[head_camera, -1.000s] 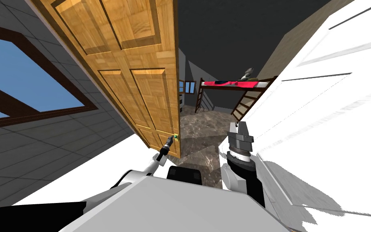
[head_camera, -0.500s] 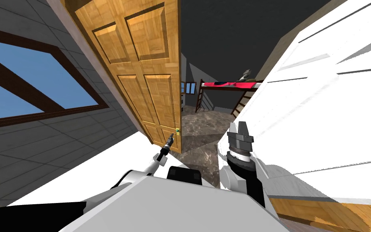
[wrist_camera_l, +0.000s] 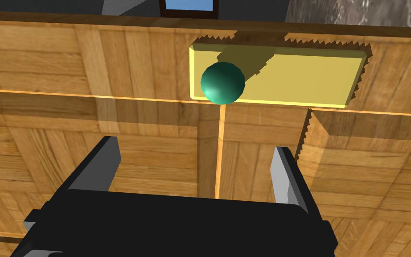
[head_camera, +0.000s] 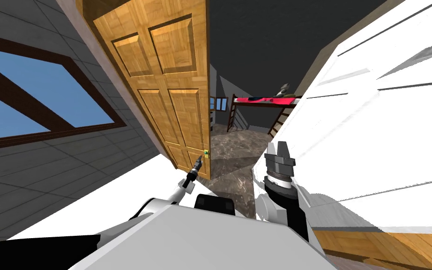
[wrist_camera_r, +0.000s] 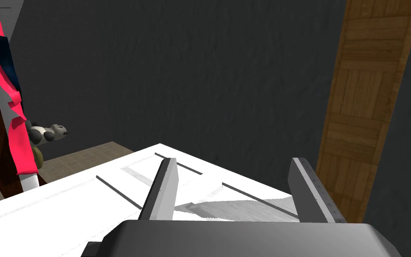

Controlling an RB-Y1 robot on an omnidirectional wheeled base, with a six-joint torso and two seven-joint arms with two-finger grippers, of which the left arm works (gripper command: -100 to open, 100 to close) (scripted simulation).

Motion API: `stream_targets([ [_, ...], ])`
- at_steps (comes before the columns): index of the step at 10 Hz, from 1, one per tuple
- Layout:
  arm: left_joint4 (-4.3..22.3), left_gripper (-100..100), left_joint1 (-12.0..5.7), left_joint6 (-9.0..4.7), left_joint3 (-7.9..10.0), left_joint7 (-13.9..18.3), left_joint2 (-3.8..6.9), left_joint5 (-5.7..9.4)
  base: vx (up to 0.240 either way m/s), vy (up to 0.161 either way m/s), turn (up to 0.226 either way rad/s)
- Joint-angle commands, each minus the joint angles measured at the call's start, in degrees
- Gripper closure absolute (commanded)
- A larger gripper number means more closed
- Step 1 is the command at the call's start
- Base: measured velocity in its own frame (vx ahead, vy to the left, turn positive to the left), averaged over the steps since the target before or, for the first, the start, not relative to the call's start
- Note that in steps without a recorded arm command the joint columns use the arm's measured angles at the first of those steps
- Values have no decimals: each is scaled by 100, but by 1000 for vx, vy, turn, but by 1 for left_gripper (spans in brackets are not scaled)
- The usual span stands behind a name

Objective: Push the door open

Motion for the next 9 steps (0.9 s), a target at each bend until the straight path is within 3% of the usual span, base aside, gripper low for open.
stream_targets([
  [1, -1, -100, 7, -17, 16, -31, -6, 18, 199, -41, -31],
  [6, -9, -100, 38, -52, 49, -99, -54, 56, 186, -29, -18],
  [7, -9, 100, 38, -52, 49, -99, -54, 56, -18, 1, -11],
  [9, -9, 100, 38, -52, 49, -99, -54, 56, -24, 7, -10],
])
